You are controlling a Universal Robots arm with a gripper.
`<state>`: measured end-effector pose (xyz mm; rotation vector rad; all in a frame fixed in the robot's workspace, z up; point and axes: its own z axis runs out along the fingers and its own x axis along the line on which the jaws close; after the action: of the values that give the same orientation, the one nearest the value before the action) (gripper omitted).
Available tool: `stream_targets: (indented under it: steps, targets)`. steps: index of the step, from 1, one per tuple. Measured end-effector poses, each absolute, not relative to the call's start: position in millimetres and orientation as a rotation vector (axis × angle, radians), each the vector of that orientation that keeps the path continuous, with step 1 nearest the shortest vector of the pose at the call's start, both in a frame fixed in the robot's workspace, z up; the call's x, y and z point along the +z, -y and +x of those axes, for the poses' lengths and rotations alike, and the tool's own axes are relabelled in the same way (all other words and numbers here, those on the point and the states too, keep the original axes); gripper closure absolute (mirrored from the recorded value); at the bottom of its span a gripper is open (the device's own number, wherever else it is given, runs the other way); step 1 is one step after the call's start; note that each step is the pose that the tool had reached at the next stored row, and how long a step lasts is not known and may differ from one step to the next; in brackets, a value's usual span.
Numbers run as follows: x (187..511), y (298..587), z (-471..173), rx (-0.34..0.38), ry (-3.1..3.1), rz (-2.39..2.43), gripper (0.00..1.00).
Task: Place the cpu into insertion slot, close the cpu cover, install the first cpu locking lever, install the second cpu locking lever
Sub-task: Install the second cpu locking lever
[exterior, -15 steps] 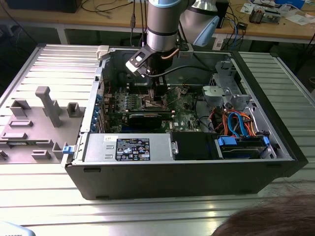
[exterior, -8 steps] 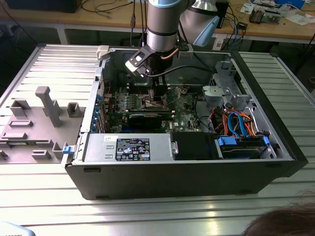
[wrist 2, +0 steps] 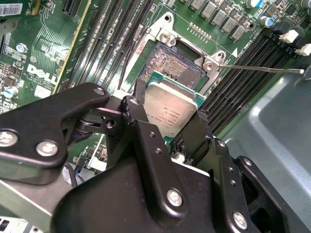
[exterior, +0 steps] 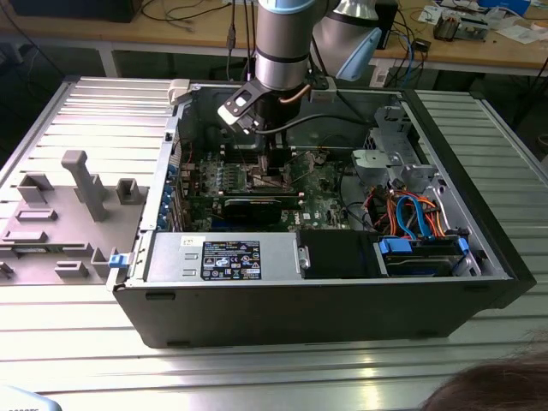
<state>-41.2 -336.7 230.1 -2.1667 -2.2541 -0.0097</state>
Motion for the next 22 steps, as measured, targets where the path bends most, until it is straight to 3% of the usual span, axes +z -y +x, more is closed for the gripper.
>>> stream_targets:
  steps: [22]
  targets:
    - [229.4,336.6,-41.2,-0.009,2.209,-2.214,0.45]
